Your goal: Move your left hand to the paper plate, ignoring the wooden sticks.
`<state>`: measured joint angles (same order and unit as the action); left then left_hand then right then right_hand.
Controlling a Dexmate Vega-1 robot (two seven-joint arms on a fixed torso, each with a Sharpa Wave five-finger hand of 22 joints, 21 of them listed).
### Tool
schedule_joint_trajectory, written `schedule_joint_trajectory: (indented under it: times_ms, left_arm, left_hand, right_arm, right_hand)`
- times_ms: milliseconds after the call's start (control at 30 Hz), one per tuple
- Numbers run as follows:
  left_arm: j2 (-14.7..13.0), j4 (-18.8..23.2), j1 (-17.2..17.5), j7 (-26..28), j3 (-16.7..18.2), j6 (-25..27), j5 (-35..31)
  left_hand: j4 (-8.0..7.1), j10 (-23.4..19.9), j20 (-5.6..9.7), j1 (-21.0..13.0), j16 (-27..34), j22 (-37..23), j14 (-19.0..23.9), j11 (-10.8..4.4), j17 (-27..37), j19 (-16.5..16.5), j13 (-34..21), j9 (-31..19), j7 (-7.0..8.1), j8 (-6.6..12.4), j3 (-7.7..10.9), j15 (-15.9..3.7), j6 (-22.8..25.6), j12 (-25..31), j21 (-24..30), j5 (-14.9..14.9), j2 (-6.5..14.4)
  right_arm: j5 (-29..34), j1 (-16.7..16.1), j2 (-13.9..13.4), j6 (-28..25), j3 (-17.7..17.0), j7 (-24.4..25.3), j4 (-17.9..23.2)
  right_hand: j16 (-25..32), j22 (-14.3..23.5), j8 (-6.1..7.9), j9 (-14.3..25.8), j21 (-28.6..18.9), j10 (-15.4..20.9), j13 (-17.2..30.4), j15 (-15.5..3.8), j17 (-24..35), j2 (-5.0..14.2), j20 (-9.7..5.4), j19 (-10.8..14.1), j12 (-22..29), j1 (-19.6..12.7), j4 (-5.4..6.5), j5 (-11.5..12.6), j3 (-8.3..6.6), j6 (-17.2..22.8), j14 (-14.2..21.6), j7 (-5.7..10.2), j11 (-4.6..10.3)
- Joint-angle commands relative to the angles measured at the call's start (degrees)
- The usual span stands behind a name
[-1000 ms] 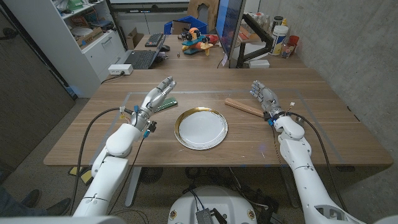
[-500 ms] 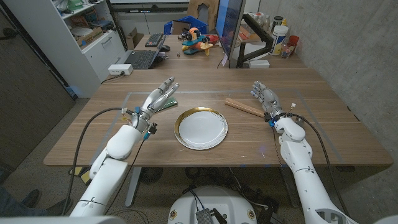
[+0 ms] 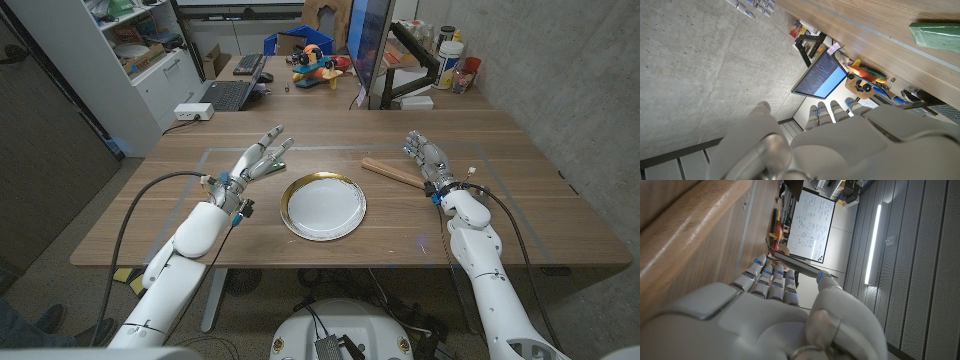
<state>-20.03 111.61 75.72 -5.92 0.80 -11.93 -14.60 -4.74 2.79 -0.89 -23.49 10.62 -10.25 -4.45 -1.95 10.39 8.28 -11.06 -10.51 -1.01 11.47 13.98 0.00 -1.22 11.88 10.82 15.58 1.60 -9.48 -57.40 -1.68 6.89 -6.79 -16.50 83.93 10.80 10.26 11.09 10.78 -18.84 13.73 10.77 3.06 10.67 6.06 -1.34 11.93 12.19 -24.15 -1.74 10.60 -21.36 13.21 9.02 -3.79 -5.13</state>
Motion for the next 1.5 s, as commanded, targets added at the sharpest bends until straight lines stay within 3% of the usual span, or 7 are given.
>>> schedule_joint_trajectory:
  times_ms: [33,1500]
  left_arm:
    - [-2.04,0.57,-0.16,2.27,-1.35,1.29,-4.27]
    - [-6.97,3.76,-0.82,2.91,-5.26,4.68,-12.86]
  left_hand:
    - [0.37,-0.17,-0.06,-0.69,0.26,-0.33,0.16,-0.28,0.17,0.66,-0.10,-0.26,0.01,0.44,-0.02,-0.04,0.33,0.17,0.32,0.36,0.08]
    - [0.94,-0.37,-0.21,-1.77,0.21,-0.35,0.17,-0.45,0.18,1.97,-0.10,-0.31,0.62,0.48,0.04,-0.41,1.25,0.16,0.38,0.31,0.51]
  right_arm:
    - [0.03,0.06,0.26,0.56,0.09,0.18,-0.24]
    - [-0.25,-0.99,0.96,1.68,0.13,0.54,0.88]
  right_hand:
    - [0.30,0.17,0.33,0.16,0.19,0.47,0.13,-0.08,0.19,-0.16,0.19,0.46,0.47,0.43,-0.30,0.41,-0.17,0.55,0.53,-0.06,-0.19]
    - [0.25,0.19,0.30,0.16,0.70,0.55,0.13,-0.16,0.18,-0.08,0.23,0.63,0.46,0.73,-0.63,0.40,-0.21,0.69,0.57,0.02,-0.16]
